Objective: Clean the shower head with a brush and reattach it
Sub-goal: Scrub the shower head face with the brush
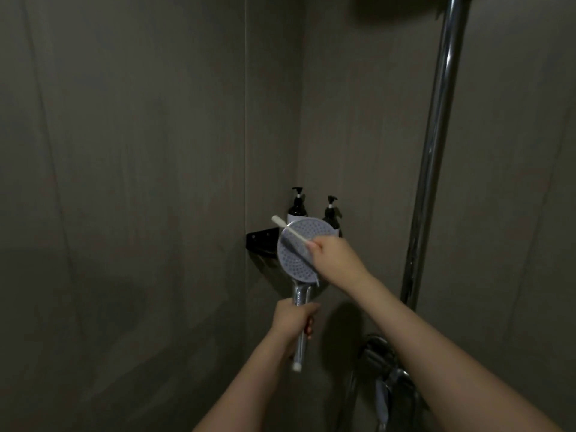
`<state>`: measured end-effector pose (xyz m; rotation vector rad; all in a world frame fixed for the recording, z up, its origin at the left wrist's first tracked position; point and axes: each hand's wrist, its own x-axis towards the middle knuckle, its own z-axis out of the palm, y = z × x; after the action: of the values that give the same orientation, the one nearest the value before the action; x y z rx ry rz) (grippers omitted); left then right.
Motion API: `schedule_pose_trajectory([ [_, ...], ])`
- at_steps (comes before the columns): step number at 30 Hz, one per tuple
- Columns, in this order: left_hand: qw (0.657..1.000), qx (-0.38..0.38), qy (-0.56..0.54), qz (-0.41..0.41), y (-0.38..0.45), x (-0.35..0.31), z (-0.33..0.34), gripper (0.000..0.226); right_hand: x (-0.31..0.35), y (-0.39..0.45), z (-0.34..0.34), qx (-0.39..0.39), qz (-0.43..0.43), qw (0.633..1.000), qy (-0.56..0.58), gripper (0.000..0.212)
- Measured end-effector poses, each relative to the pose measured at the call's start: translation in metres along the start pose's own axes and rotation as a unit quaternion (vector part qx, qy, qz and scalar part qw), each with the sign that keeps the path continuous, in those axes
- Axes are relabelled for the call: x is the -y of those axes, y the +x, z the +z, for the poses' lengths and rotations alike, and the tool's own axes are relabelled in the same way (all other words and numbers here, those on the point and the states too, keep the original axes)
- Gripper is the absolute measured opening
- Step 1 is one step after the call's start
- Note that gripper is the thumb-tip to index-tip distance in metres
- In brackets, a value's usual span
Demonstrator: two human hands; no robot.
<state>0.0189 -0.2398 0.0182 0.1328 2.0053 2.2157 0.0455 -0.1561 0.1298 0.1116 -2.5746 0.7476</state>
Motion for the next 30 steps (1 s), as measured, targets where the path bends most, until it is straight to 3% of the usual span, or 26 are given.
schedule_pose_trajectory([
  [3, 1.000, 0.008, -0.011, 0.009, -0.001, -0.010, 0.002, 0.028, -0.001, 0.005, 0.001, 0.021, 0.015, 0.997, -0.075, 0.029],
  [6, 1.000, 0.011, -0.017, 0.000, -0.004, -0.009, 0.000, 0.030, -0.027, 0.014, -0.022, -0.080, 0.149, 0.985, -0.028, 0.032],
  [8, 1.000, 0.006, -0.025, -0.002, -0.005, -0.003, -0.004, 0.031, -0.038, 0.012, -0.033, -0.117, 0.182, 0.976, -0.001, 0.032],
  [13, 1.000, -0.004, -0.024, -0.001, -0.003, -0.004, -0.010, 0.030, -0.007, -0.002, -0.014, -0.038, 0.026, 0.997, -0.057, 0.032],
  [16, 1.000, -0.003, -0.015, 0.012, -0.006, -0.009, -0.007, 0.028, 0.004, -0.005, 0.002, 0.019, -0.019, 0.992, -0.125, 0.029],
  [19, 1.000, 0.007, -0.023, 0.013, -0.008, -0.013, -0.006, 0.029, -0.011, 0.001, -0.006, -0.051, 0.042, 0.989, -0.133, 0.031],
  [21, 1.000, 0.003, -0.027, 0.011, -0.009, -0.014, -0.008, 0.028, -0.020, 0.005, -0.022, -0.109, 0.110, 0.986, -0.055, 0.034],
  [23, 0.999, -0.002, -0.031, 0.012, -0.010, -0.014, -0.011, 0.026, -0.019, 0.003, -0.029, -0.119, 0.103, 0.987, -0.023, 0.034],
  [28, 0.999, -0.007, -0.027, 0.017, -0.012, -0.014, -0.012, 0.026, 0.015, -0.022, -0.007, 0.067, -0.082, 0.985, -0.137, 0.027],
  [30, 0.999, -0.007, -0.028, 0.019, -0.014, -0.014, -0.011, 0.027, 0.009, -0.018, -0.007, 0.069, -0.095, 0.976, -0.183, 0.027],
])
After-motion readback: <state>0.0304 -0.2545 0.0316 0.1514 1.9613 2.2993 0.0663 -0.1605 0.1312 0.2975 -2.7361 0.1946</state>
